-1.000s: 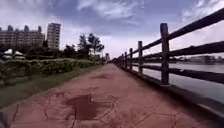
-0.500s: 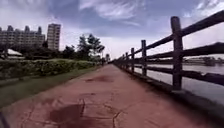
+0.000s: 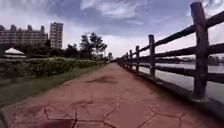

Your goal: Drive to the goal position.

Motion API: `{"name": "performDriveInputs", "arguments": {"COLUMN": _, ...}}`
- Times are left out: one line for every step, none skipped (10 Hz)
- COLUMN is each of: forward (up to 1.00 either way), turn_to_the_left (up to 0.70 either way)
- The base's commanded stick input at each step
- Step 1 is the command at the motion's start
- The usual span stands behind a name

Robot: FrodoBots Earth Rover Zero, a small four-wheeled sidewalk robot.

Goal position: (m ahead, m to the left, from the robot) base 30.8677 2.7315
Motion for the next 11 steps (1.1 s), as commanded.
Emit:
{"name": "performDriveInputs", "arguments": {"forward": 1.0, "turn_to_the_left": 0.0}}
{"name": "performDriveInputs", "arguments": {"forward": 1.0, "turn_to_the_left": 0.0}}
{"name": "performDriveInputs", "arguments": {"forward": 1.0, "turn_to_the_left": 0.0}}
{"name": "performDriveInputs", "arguments": {"forward": 1.0, "turn_to_the_left": 0.0}}
{"name": "performDriveInputs", "arguments": {"forward": 1.0, "turn_to_the_left": 0.0}}
{"name": "performDriveInputs", "arguments": {"forward": 1.0, "turn_to_the_left": 0.03}}
{"name": "performDriveInputs", "arguments": {"forward": 1.0, "turn_to_the_left": 0.07}}
{"name": "performDriveInputs", "arguments": {"forward": 1.0, "turn_to_the_left": 0.11}}
{"name": "performDriveInputs", "arguments": {"forward": 1.0, "turn_to_the_left": 0.1}}
{"name": "performDriveInputs", "arguments": {"forward": 1.0, "turn_to_the_left": 0.04}}
{"name": "performDriveInputs", "arguments": {"forward": 1.0, "turn_to_the_left": 0.0}}
